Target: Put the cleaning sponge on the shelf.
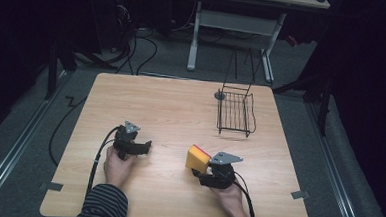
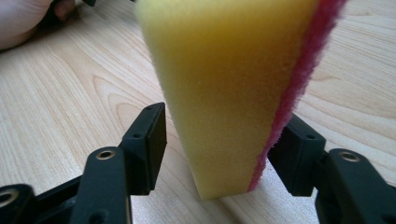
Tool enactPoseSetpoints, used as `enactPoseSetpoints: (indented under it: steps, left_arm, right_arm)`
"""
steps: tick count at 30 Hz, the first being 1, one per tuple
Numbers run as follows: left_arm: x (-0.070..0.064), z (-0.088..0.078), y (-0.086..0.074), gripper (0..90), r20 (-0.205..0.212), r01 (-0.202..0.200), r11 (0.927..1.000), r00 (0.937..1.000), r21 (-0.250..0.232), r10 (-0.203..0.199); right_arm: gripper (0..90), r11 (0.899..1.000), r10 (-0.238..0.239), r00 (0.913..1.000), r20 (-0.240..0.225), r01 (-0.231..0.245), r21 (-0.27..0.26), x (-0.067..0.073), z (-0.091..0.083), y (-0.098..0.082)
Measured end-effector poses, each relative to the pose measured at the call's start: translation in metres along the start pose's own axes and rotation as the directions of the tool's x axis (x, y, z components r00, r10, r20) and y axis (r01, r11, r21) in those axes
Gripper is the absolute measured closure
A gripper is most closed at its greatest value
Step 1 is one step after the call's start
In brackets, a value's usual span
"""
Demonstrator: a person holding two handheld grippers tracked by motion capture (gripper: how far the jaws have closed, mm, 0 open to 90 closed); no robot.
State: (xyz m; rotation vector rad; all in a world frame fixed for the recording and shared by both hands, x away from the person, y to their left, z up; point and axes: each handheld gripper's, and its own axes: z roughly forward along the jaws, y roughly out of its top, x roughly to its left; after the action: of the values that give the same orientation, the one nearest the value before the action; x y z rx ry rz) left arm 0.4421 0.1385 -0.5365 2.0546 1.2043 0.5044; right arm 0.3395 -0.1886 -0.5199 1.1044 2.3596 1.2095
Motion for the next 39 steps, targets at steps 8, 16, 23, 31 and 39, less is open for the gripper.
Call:
enactPoseSetpoints:
  steps: [8,16,23,31,39]
  left_arm:
    - [0.0,0.0,0.0,17.0,0.0,0.0,1.0,1.0,0.0,0.0]
    - [0.0,0.0,0.0,17.0,0.0,0.001,1.0,1.0,0.0,-0.001]
    - [0.0001,0.0,0.0,17.0,0.001,0.0,1.0,1.0,0.0,0.0]
    - [0.0001,0.0,0.0,17.0,0.001,0.0,1.0,1.0,0.0,0.0]
    - [0.0,0.0,0.0,17.0,0.0,0.001,1.0,1.0,0.0,-0.001]
  right_arm:
    - [48.3,1.0,-0.009,0.9999,0.005,0.009,0.004,-0.0002,0.0017,-0.0013]
    - [54.7,1.0,-0.005,1.0,0.004,0.005,0.008,-0.0014,0.0026,-0.0028]
    - [58.8,1.0,-0.01,0.9999,0.0,0.01,0.007,-0.0009,0.0013,-0.0029]
    - [59.8,1.0,-0.009,1.0,0.0,0.009,-0.005,-0.0015,-0.0014,-0.0024]
    - [59.8,1.0,-0.004,0.9999,-0.014,0.003,-0.018,-0.0029,-0.0051,-0.0015]
